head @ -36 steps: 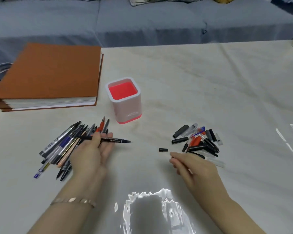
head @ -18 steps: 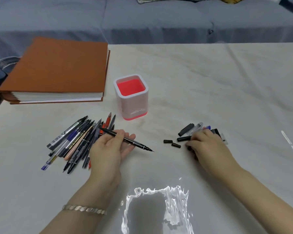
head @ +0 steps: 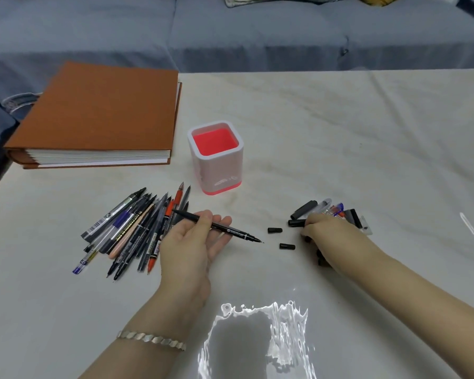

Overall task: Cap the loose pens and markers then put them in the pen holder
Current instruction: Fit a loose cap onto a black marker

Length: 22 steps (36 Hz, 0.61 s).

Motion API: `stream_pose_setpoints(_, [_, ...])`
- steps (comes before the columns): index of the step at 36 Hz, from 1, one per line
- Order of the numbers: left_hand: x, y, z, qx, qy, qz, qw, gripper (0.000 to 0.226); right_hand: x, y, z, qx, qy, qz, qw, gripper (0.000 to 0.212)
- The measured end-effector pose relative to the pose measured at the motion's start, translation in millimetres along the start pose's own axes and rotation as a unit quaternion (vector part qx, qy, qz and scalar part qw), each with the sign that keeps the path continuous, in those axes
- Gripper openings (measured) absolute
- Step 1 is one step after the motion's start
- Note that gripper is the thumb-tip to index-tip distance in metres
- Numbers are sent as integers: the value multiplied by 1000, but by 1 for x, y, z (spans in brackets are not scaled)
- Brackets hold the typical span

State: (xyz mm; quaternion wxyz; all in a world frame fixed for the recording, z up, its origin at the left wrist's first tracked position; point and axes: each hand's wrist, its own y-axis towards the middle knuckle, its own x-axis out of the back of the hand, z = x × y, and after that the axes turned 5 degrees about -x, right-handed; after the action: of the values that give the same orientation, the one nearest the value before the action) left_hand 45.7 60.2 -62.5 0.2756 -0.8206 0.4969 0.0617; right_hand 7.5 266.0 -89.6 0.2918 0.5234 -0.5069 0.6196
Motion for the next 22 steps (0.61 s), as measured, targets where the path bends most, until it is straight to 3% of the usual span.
stream_pose_setpoints(2, [1,0,-1,1,-6,-2,1000,10,8,-2,1,-8,-48,11,999,34])
stream_pose_setpoints(4, [1,-1,-1,0,-11,-8,1000,12,14,-5,0,20,-29,-33,999,36])
stream_pose_setpoints(5, [0,-1,-1,0,-15,-12,1000,12,13,-8,0,32,-4,-59,998,34])
stream_pose_setpoints(7, [-1,-1,-2,-2,-27,-20,999,13,13,-16,2,14,151,-139,979,21])
stream_pose_setpoints(9, [-2,-2,-3,-6,-40,-26,999,13,16,-24,12,-22,358,-211,909,18])
stream_pose_setpoints(12, [-6,-6,-2,-11,-60,-31,998,12,20,-35,35,-52,621,-245,742,29])
stream_pose_setpoints(14, [-8,-8,-2,-11,-66,-33,997,12,22,-40,51,-65,726,-239,642,25])
stream_pose_setpoints(18, [-11,-10,-2,-15,-72,-39,997,14,17,-40,70,-121,792,-214,558,17])
stream_pose_setpoints(22, [-11,-10,-4,-24,-71,-45,996,15,18,-39,79,-136,824,-208,509,18])
